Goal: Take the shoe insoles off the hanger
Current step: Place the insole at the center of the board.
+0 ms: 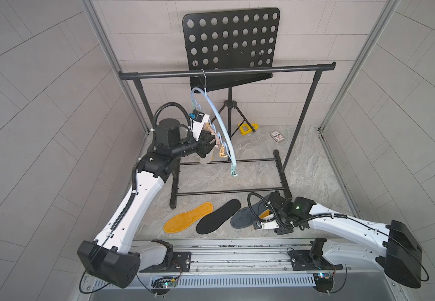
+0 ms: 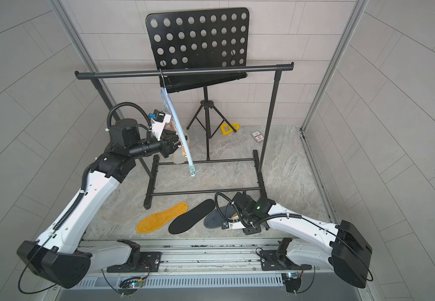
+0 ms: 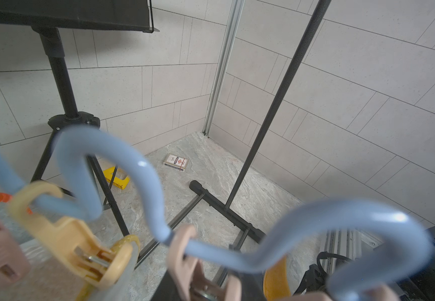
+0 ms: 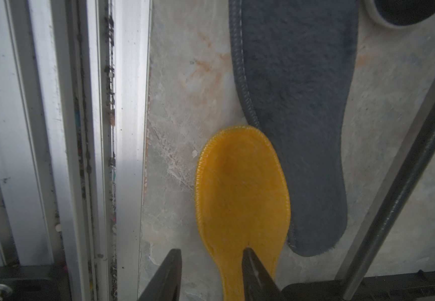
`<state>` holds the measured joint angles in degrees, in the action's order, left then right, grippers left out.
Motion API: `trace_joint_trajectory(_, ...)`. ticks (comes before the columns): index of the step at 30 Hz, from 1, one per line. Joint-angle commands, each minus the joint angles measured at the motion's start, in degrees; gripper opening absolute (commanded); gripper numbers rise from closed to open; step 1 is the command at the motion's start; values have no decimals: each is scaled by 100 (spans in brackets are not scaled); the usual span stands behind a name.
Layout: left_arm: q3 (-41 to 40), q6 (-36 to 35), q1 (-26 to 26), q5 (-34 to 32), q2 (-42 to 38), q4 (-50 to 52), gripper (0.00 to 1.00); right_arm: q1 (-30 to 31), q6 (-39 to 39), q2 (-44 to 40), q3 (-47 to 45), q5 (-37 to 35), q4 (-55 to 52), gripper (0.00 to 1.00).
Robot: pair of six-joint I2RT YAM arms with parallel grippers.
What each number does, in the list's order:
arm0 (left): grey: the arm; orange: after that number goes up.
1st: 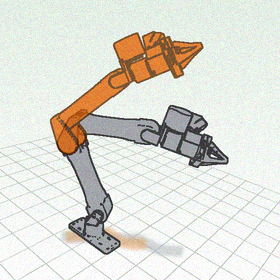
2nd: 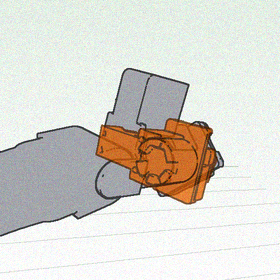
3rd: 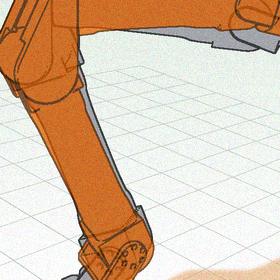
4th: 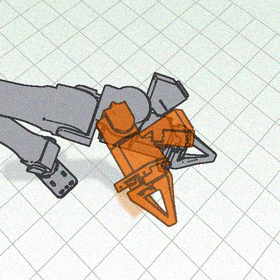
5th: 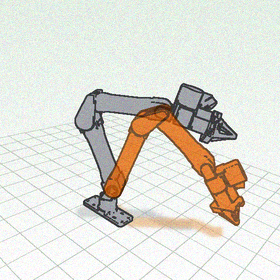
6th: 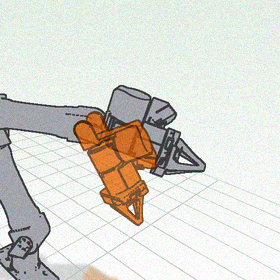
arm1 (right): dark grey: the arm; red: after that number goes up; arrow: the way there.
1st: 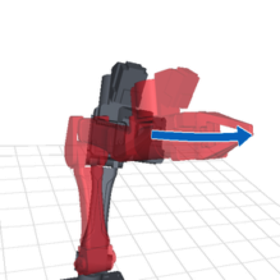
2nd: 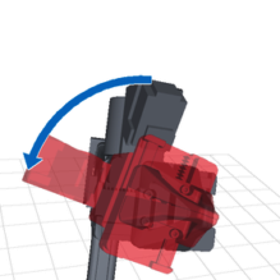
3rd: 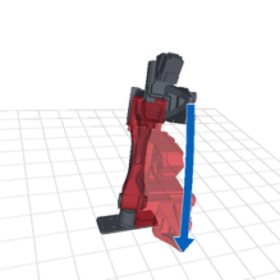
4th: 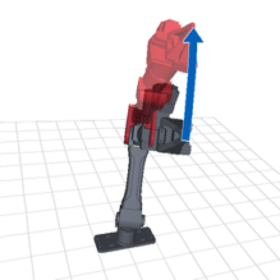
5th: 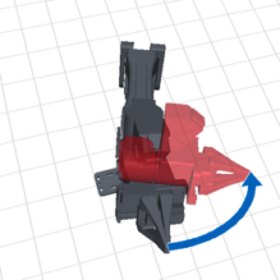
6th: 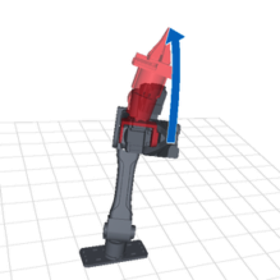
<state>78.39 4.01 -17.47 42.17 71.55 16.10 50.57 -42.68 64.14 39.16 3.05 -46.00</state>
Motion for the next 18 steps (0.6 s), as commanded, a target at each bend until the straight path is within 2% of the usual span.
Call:
trace_joint_trajectory(1,-64,-102,20,36,-18,87,9,-102,527,-239,169,200,288,42)
trace_joint_trajectory(4,-52,-111,21,37,-18,87,9,-341,1123,-306,257,652,638,39)
trace_joint_trajectory(8,-47,-111,19,28,-9,86,9,-396,2152,-28,303,550,1246,35)
trace_joint_trajectory(10,-47,-113,19,28,-7,87,9,-407,2360,248,324,439,1416,33)
trace_joint_trajectory(12,-47,-112,21,28,-6,87,9,-407,2426,577,395,252,1471,33)
trace_joint_trajectory(18,-51,-96,18,37,-18,87,9,-407,1840,1135,437,114,1306,29)
